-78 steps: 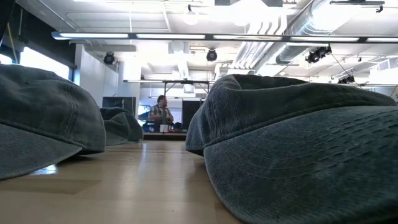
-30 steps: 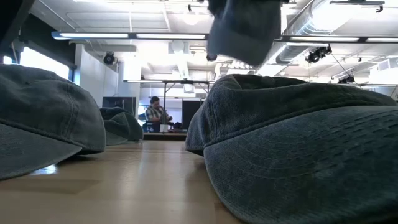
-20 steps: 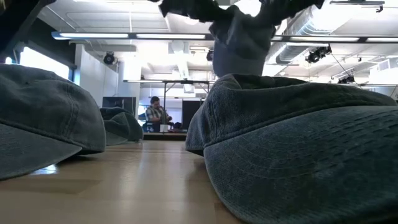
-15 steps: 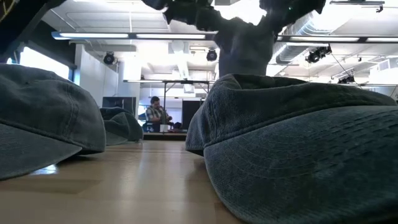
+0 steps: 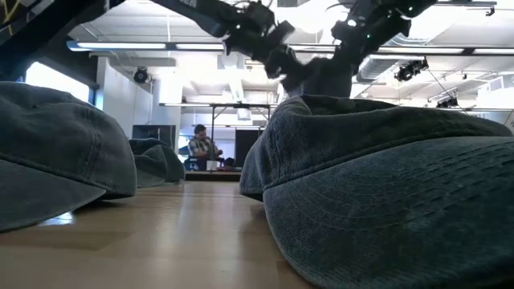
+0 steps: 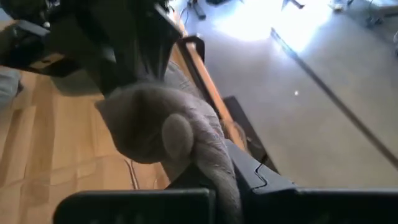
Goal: Pick & Place hat
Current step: Put the right gray cap into the top transparent bin
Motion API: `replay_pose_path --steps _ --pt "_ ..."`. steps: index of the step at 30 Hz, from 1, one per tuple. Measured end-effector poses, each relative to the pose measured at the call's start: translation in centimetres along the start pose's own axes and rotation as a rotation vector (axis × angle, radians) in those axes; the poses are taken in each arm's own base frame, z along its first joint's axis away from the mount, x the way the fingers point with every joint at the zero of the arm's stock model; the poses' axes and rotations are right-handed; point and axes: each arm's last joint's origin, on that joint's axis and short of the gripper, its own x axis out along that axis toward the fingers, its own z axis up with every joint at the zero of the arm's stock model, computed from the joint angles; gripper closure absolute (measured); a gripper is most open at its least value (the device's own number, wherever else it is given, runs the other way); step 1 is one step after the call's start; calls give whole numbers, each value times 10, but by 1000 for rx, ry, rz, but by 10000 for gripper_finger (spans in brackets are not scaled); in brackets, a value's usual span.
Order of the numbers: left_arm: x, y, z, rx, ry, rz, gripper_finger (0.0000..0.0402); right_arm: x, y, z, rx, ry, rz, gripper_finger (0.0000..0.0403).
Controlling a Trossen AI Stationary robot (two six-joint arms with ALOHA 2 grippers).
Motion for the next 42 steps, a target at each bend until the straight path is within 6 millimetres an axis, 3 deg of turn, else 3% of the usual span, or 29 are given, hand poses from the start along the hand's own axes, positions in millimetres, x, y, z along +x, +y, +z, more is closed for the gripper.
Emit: replay_pose_path --steps 12,16,23,27,35,42 --pt "21 -16 -24 -107 80 -126 401 16 0 -24 106 192 77 400" --pt "23 -15 -26 -105 95 -92 401 23 -3 -28 144 227 55 394" --pt "31 -11 -47 -159 116 -104 395 35 -7 -36 256 278 22 395" --pt "31 -11 -63 -203 158 -122 366 40 -9 -39 299 295 21 400" --pt "13 10 -78 -222 164 -64 285 36 -23 -46 377 288 9 397" --pt "0 22 -90 -343 133 -61 255 24 -42 -47 420 173 98 396"
